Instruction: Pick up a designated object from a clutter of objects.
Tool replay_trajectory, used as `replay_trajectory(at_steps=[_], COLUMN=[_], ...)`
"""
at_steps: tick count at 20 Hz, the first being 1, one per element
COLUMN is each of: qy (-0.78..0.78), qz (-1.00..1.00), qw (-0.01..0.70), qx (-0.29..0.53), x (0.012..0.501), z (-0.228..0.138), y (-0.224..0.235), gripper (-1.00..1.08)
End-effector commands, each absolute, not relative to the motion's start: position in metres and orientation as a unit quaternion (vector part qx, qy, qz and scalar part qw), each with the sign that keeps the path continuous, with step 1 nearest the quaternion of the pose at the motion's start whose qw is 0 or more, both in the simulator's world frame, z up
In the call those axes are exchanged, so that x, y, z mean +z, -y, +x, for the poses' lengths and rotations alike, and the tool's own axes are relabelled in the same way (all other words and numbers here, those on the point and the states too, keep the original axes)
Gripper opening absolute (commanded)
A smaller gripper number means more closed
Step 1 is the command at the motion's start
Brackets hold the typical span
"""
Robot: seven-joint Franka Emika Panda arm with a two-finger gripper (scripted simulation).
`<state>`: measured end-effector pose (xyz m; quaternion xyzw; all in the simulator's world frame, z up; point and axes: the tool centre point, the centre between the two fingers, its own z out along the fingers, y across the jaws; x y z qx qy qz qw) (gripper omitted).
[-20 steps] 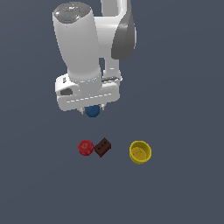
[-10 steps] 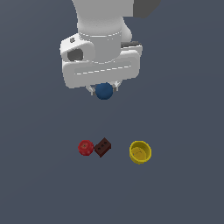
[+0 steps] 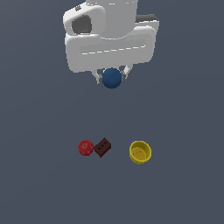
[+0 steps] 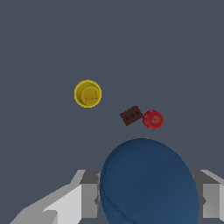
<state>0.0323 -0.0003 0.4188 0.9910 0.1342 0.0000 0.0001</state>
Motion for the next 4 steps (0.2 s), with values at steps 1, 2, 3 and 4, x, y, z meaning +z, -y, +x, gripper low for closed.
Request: replay_trajectory(at_steps=[1, 2, 3, 4], qy=[-0.134, -0.134, -0.134, -0.134], qz=[0.991, 0.991, 0.991, 0.991], qw=[0.000, 0.000, 0.000, 0.000], qx=[0.000, 0.000, 0.000, 0.000], x=[0.4241, 0.4249, 0.4254, 0.4255], z=[0.0331, 0.0334, 0.0336, 0.0336], y=[-0.0019, -0.0023, -0.0026, -0.0026], gripper=[-1.00, -1.00, -1.00, -1.00])
